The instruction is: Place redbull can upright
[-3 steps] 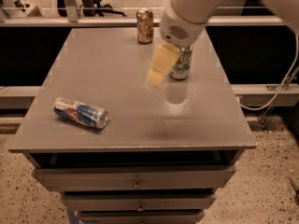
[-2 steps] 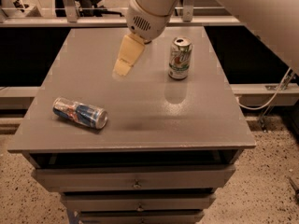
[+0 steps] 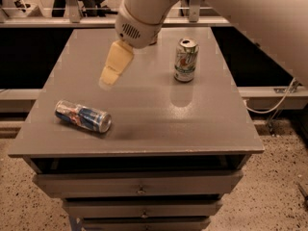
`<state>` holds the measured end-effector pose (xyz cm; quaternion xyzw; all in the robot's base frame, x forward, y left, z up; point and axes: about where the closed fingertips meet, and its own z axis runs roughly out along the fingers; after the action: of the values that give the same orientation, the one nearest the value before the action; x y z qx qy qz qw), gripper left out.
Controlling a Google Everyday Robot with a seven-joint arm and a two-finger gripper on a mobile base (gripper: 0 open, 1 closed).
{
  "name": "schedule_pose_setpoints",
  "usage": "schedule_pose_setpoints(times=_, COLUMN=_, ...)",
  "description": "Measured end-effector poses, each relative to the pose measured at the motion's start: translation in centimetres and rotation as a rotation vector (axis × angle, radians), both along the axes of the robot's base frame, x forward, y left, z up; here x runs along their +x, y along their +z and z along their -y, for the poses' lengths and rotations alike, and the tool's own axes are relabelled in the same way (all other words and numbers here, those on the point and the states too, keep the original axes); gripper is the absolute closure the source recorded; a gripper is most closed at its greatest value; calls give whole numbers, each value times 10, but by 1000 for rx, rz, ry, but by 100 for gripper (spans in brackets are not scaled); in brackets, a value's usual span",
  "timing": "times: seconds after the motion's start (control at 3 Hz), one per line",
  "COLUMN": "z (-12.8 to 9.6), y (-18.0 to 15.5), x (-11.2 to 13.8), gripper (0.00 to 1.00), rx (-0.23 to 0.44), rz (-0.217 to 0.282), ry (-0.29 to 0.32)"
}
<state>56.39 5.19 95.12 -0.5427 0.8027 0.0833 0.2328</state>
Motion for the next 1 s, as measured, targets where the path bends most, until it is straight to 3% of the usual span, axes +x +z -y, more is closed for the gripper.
schedule_pose_setpoints(times=0.33, z=-52, y=-17, x=-13, gripper=0, rx=30, rz=-41, ry=22)
schedule_pose_setpoints(times=0.67, z=-86, y=-43, x=-23, gripper=0, rx=32, rz=-89, ry=14)
schedule_pose_setpoints(times=1.0, z=-105, y=-66, x=-31, gripper=0, rx=7, rz=-123, ry=7)
